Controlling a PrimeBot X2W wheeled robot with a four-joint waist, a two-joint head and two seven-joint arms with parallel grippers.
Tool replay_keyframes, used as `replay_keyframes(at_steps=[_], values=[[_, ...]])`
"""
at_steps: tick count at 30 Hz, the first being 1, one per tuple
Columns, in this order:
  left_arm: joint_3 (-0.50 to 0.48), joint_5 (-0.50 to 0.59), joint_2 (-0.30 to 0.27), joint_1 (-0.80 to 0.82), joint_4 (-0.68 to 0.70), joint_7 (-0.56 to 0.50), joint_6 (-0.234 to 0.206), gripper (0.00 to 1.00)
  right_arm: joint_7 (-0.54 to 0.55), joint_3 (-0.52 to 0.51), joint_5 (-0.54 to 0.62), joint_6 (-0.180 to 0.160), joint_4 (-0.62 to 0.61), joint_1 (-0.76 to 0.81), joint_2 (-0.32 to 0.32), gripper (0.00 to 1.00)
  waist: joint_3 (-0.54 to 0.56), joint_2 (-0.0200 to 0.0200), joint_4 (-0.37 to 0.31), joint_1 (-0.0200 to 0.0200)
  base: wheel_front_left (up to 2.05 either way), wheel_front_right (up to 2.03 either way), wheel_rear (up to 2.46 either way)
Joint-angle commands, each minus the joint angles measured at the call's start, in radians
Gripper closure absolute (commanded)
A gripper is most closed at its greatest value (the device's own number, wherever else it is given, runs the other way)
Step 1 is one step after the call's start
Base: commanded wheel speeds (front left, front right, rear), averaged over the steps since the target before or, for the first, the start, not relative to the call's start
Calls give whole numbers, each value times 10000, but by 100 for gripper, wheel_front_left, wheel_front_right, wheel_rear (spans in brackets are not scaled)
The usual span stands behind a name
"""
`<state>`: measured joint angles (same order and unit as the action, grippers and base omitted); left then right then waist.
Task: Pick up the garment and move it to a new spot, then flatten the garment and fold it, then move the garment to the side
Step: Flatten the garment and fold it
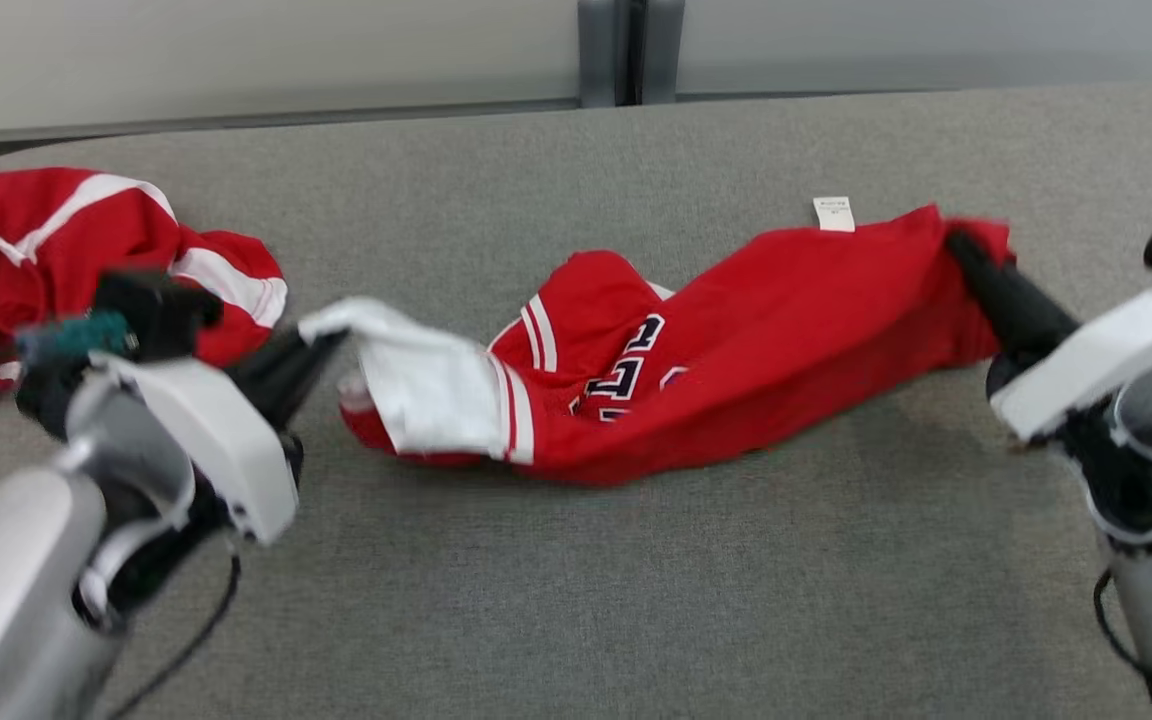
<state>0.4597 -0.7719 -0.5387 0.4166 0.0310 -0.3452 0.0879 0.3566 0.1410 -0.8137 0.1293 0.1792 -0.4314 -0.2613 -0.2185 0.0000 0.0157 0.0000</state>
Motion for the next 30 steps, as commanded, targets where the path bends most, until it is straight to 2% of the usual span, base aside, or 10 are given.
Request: replay_keyframes(at_steps=[1,8,17,24,30], values=[[-116,48,-21,817,-297,-134,98,100,24,110,-42,25,108,-748,-145,100,-707,0,-129,0,0,0,0],[-107,721,276,5525,-2484,-207,352,100,-122,542,-822,25,1648,-5188,-196,100,-2253,0,-264,0,0,0,0],[-766,1042,957,10618,-5956,1384,387,100,-1178,561,-1660,26,3936,-9788,-68,100,-3504,0,-285,0,0,0,0],[-409,1361,1201,13031,-7952,1886,419,100,-2137,1059,-1708,25,5041,-12008,-275,100,-3724,0,-263,0,0,0,0],[216,800,1422,13619,-8519,2209,424,100,-2531,1659,-2031,25,5503,-12694,-562,100,-3717,0,-150,0,0,0,0]])
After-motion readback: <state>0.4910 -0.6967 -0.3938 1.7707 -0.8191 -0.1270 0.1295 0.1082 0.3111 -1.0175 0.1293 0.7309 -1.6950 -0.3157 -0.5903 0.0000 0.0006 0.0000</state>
